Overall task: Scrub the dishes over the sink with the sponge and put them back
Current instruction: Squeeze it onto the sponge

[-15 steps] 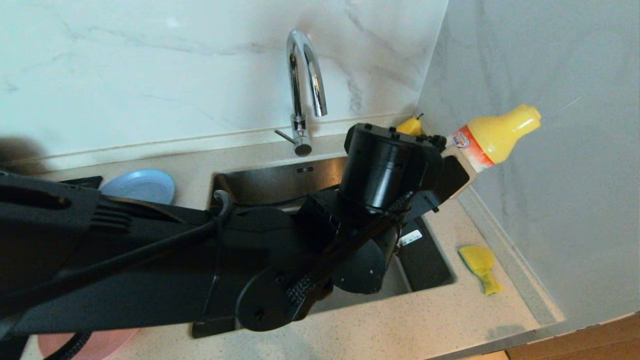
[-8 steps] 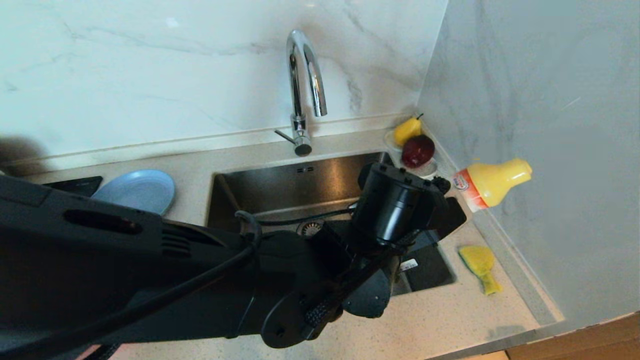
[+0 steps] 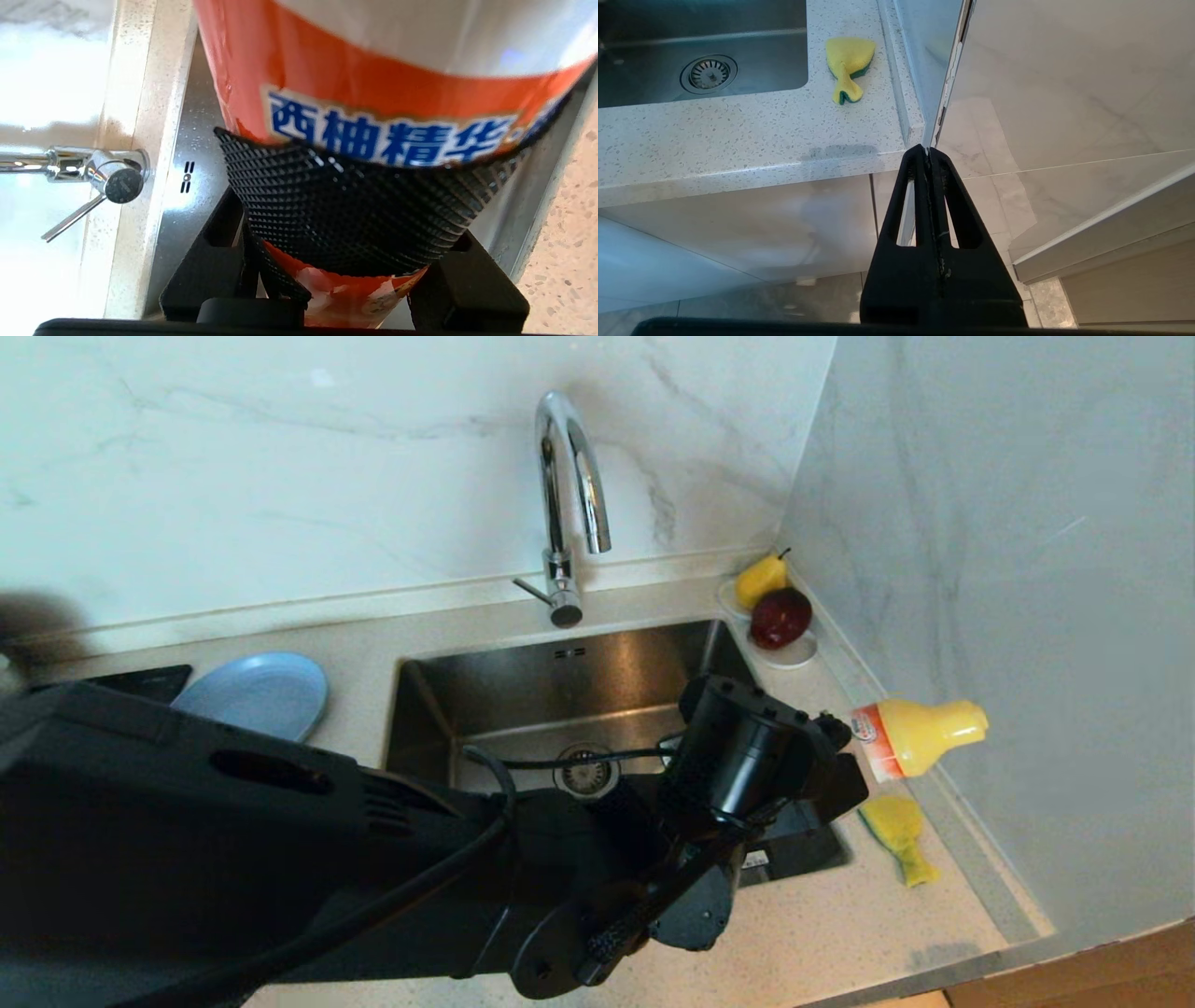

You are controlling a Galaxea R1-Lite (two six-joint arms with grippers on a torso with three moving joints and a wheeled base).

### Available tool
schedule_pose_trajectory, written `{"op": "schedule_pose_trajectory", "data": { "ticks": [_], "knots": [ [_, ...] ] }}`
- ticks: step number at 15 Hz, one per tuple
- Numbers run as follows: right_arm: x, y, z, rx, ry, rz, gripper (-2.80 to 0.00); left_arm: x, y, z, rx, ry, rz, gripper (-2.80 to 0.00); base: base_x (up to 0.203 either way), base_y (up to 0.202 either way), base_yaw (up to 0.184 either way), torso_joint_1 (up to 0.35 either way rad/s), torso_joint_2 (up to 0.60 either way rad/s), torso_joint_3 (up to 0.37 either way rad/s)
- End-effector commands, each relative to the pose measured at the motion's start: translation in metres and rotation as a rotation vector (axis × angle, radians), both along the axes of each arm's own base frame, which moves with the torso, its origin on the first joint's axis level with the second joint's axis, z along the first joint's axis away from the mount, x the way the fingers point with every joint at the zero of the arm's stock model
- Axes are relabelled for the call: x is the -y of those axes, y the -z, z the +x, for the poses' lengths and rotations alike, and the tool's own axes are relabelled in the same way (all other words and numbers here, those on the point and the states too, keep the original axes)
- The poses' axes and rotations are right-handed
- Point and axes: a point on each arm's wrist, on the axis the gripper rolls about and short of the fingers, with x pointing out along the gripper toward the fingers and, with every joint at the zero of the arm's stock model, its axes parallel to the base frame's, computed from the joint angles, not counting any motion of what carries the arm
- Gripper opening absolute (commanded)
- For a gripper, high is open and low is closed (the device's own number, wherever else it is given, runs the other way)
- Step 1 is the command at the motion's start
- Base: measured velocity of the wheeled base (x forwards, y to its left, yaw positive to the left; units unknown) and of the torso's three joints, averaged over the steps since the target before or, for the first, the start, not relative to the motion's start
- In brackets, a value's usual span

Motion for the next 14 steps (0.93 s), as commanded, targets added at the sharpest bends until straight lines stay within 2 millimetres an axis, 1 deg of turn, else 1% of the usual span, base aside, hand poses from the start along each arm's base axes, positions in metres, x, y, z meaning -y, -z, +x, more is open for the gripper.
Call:
{"op": "schedule_pose_trajectory", "data": {
  "ticks": [1,3,6,10,14],
  "knots": [
    [0.0,0.0,0.0,-0.001,-0.001,0.0,-2.8,0.006,0.017,0.004,-0.01,0.004,0.05,-2.8,0.0,0.0,0.0,0.0,0.0,0.0],
    [0.0,0.0,0.0,-0.001,-0.001,0.0,-2.8,0.008,0.025,0.005,-0.008,0.013,0.085,-2.8,0.0,0.0,0.0,0.0,0.0,0.0],
    [0.0,0.0,0.0,-0.001,-0.001,0.0,-2.8,0.012,0.03,0.009,-0.005,0.01,0.098,-2.8,0.0,0.0,0.0,0.0,0.0,0.0],
    [0.0,0.0,0.0,-0.001,-0.001,0.0,-2.8,0.015,0.039,0.012,0.018,-0.015,0.165,-2.8,0.0,0.0,0.0,0.0,0.0,0.0],
    [0.0,0.0,0.0,-0.001,-0.001,0.0,-2.8,0.018,0.054,0.015,0.029,-0.017,0.243,-2.8,0.0,0.0,0.0,0.0,0.0,0.0]
  ]
}}
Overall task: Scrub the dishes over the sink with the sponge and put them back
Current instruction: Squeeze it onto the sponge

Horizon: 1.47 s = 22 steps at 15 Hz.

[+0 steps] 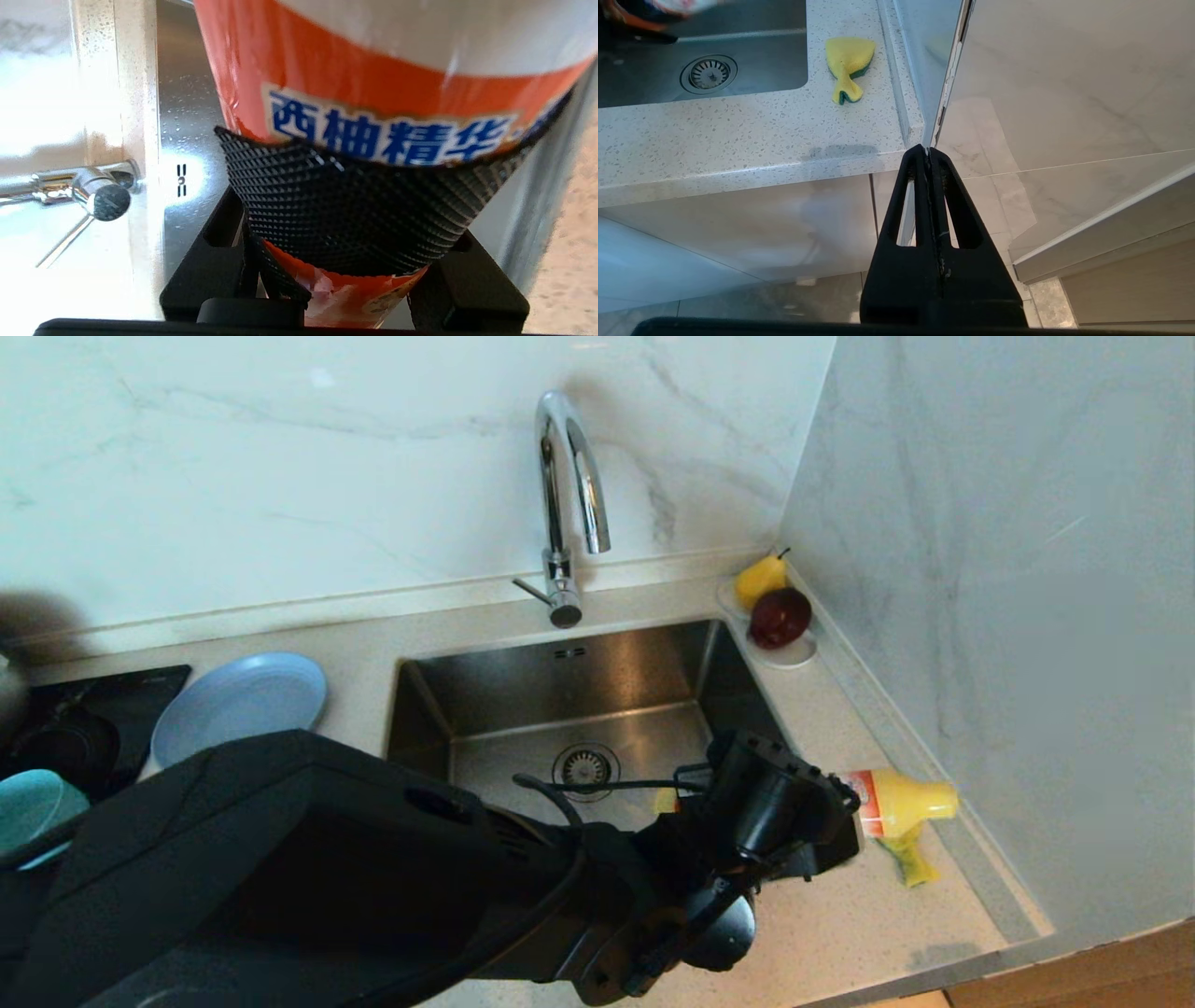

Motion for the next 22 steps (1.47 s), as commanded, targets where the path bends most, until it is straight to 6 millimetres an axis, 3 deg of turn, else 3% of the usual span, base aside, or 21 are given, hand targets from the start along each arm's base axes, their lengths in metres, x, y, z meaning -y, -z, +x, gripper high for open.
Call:
{"op": "schedule_pose_trajectory", "data": {
  "ticks": [1,10,18,22],
  "knots": [
    [0.0,0.0,0.0,-0.001,-0.001,0.0,-2.8,0.004,0.011,0.003,0.003,-0.002,0.028,-2.8,0.0,0.0,0.0,0.0,0.0,0.0],
    [0.0,0.0,0.0,-0.001,-0.001,0.0,-2.8,0.018,0.022,0.012,0.063,0.023,0.08,-2.8,0.0,0.0,0.0,0.0,0.0,0.0],
    [0.0,0.0,0.0,-0.001,-0.001,0.0,-2.8,0.024,0.042,0.017,0.082,-0.043,0.152,-2.8,0.0,0.0,0.0,0.0,0.0,0.0],
    [0.0,0.0,0.0,-0.001,-0.001,0.0,-2.8,0.026,0.043,0.019,0.108,-0.084,0.185,-2.8,0.0,0.0,0.0,0.0,0.0,0.0]
  ]
}}
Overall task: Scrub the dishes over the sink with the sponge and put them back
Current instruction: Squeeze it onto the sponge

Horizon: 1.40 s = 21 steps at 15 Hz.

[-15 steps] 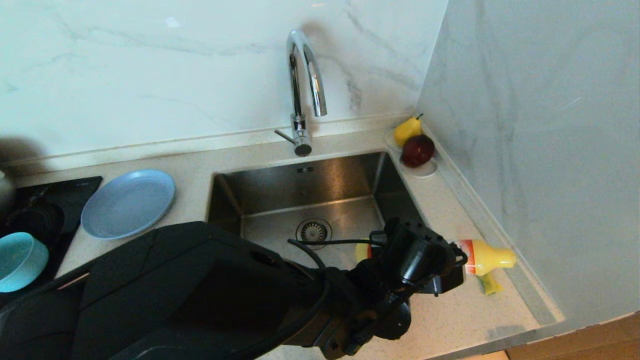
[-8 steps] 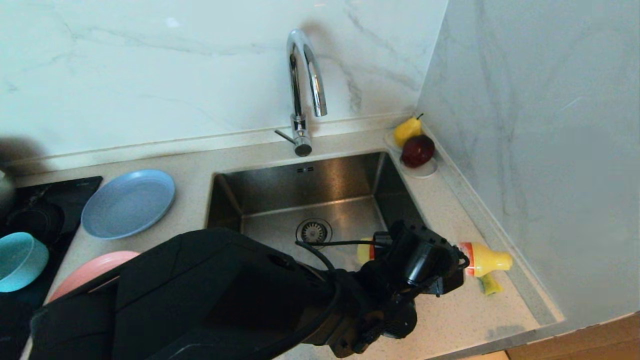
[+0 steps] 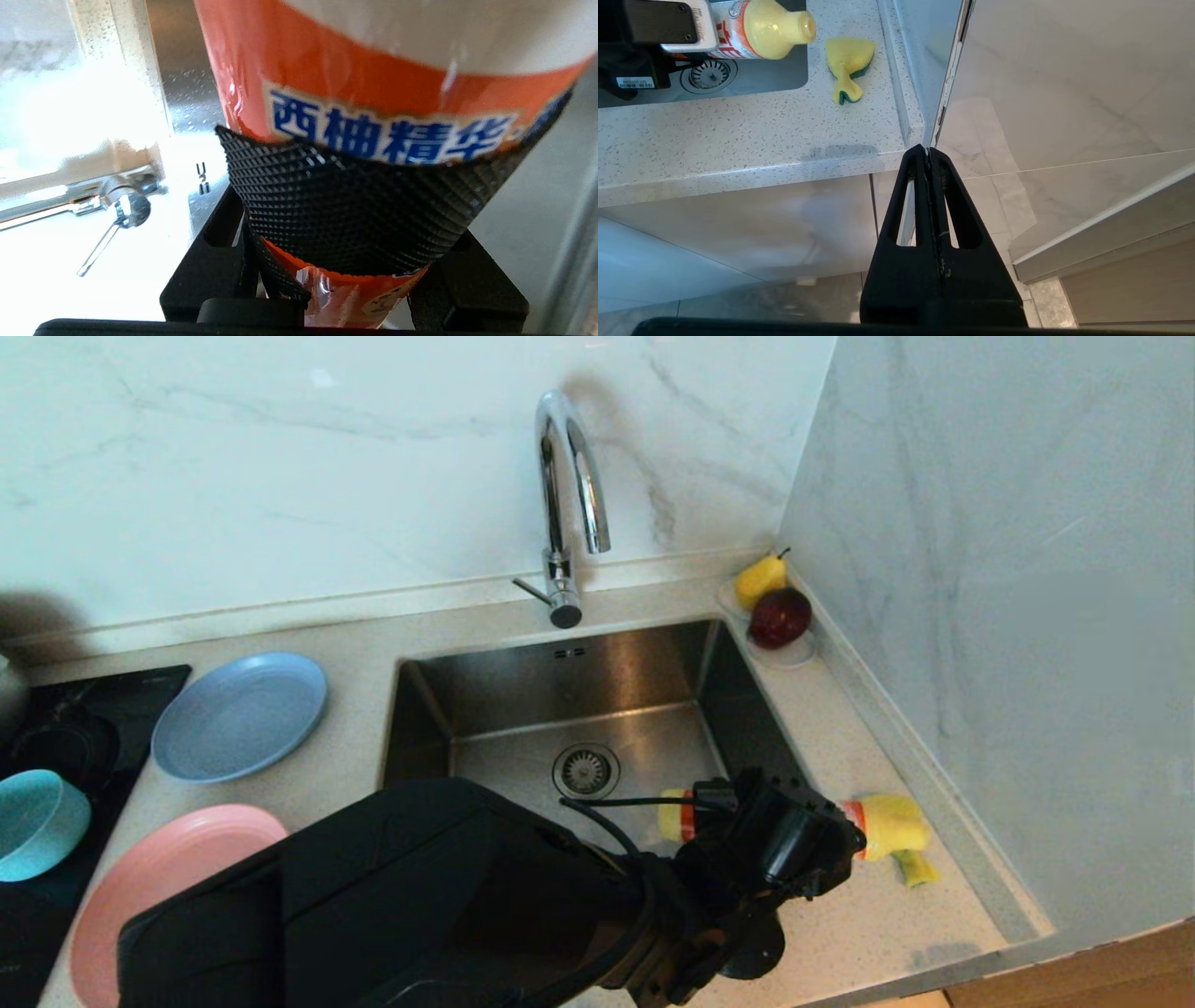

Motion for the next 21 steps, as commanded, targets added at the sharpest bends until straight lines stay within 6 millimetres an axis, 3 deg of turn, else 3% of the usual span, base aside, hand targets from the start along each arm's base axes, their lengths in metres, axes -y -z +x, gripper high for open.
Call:
{"op": "schedule_pose_trajectory", "data": {
  "ticks": [1,21],
  "knots": [
    [0.0,0.0,0.0,0.001,-0.001,0.0,-2.8,0.002,0.001,0.002,0.015,-0.018,0.008,-2.8,0.0,0.0,0.0,0.0,0.0,0.0],
    [0.0,0.0,0.0,-0.001,-0.001,0.0,-2.8,0.016,-0.007,0.01,0.098,-0.005,0.142,-2.8,0.0,0.0,0.0,0.0,0.0,0.0]
  ]
}}
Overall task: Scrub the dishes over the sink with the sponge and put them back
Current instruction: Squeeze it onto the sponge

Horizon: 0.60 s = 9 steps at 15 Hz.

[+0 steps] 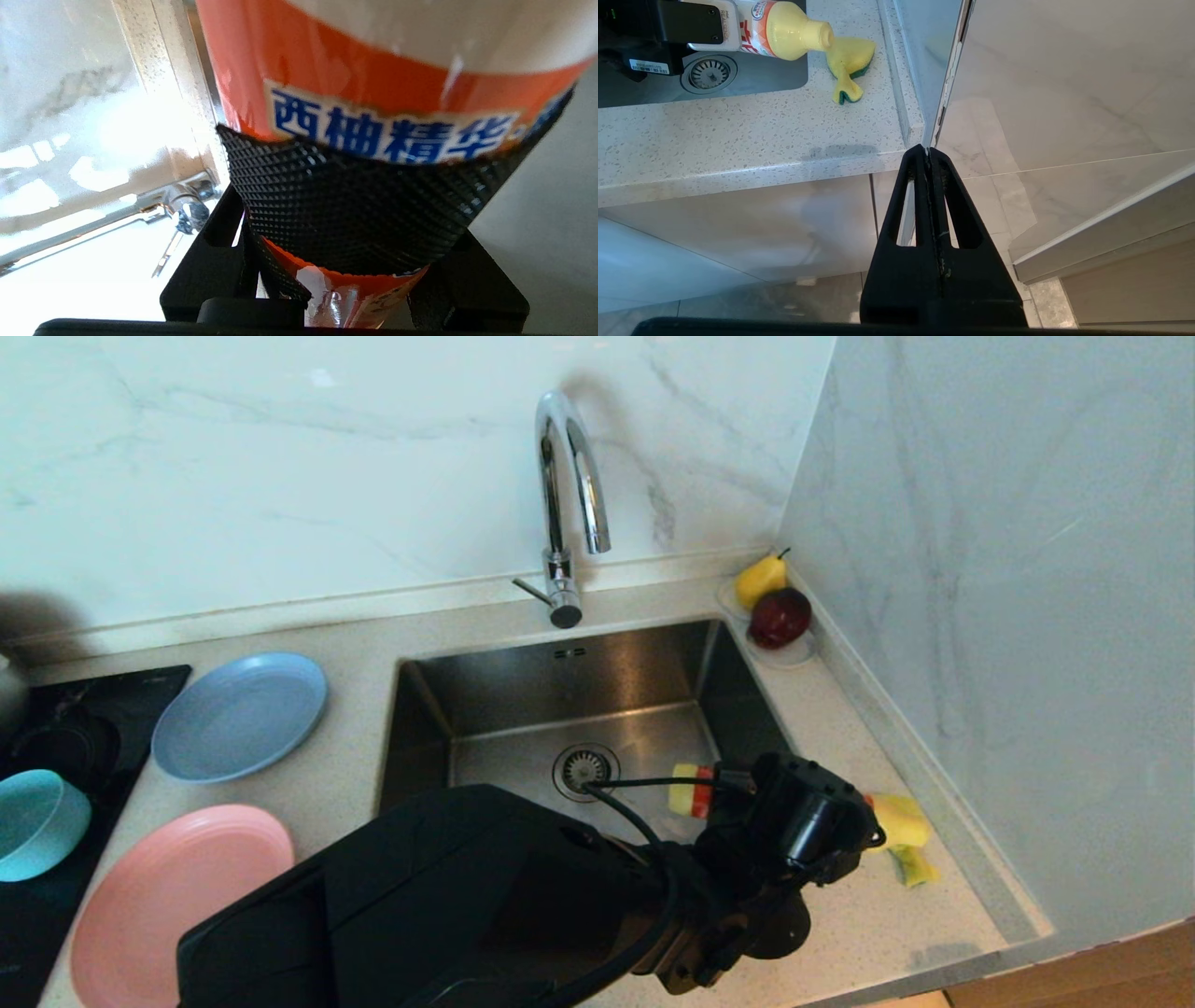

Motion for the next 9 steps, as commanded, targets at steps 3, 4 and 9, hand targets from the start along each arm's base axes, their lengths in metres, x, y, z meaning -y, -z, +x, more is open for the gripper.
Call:
{"op": "schedule_pose_trajectory", "data": {
  "ticks": [3,4,9],
  "knots": [
    [0.0,0.0001,0.0001,-0.001,-0.001,0.0,-2.8,0.0003,-0.0013,0.0004,0.012,0.011,0.048,-2.8,0.0,0.0,0.0,0.0,0.0,0.0],
    [0.0,0.0001,0.0001,-0.001,-0.001,0.0,-2.8,0.0006,-0.0011,0.0006,0.013,0.012,0.052,-2.8,0.0,0.0,0.0,0.0,0.0,0.0],
    [0.0,0.0001,0.0001,-0.001,-0.001,0.0,-2.8,0.0005,0.0055,0.0006,0.006,0.006,0.069,-2.8,0.0,0.0,0.0,0.0,0.0,0.0]
  ]
}}
